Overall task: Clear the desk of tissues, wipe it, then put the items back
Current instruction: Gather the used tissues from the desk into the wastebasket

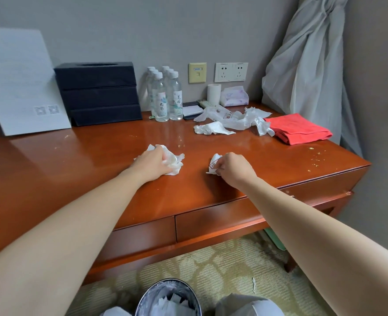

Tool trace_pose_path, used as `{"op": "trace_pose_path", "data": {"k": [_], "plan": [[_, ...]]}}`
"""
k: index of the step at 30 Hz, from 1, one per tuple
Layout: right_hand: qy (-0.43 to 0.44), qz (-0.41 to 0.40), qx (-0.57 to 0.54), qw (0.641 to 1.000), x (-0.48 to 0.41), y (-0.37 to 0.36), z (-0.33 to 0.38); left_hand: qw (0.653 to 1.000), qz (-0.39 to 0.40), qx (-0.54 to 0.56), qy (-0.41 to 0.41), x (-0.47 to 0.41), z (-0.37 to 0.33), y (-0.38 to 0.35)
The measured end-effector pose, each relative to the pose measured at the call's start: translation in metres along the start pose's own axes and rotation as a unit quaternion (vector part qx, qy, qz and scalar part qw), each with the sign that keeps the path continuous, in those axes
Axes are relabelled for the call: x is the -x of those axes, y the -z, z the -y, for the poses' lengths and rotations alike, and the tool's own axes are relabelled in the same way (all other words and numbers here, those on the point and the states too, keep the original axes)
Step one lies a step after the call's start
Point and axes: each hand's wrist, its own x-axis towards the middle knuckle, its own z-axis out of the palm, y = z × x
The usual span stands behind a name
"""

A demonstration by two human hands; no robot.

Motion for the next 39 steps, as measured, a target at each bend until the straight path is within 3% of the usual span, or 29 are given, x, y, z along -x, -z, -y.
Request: {"op": "trace_pose_path", "data": {"k": [6,12,26,39], "plan": [[0.014,0.025,-0.006,1.000,0.011,-0.009,0.032,0.999,-0.028,-0.021,0.016,0.014,0.026,0.001],[0.044,-0.002,0.025,0.999,0.023,-0.021,0.060,0.998,-0.055,-0.027,0.018,0.039,0.034,0.004],[0.074,-0.031,-0.051,0.995,0.073,-0.013,0.103,0.991,-0.132,0.029,0.021,0.122,0.046,0.028],[0.120,-0.059,-0.052,0.990,0.166,-0.018,0.110,0.989,-0.136,0.061,-0.001,0.224,0.034,0.000]]}}
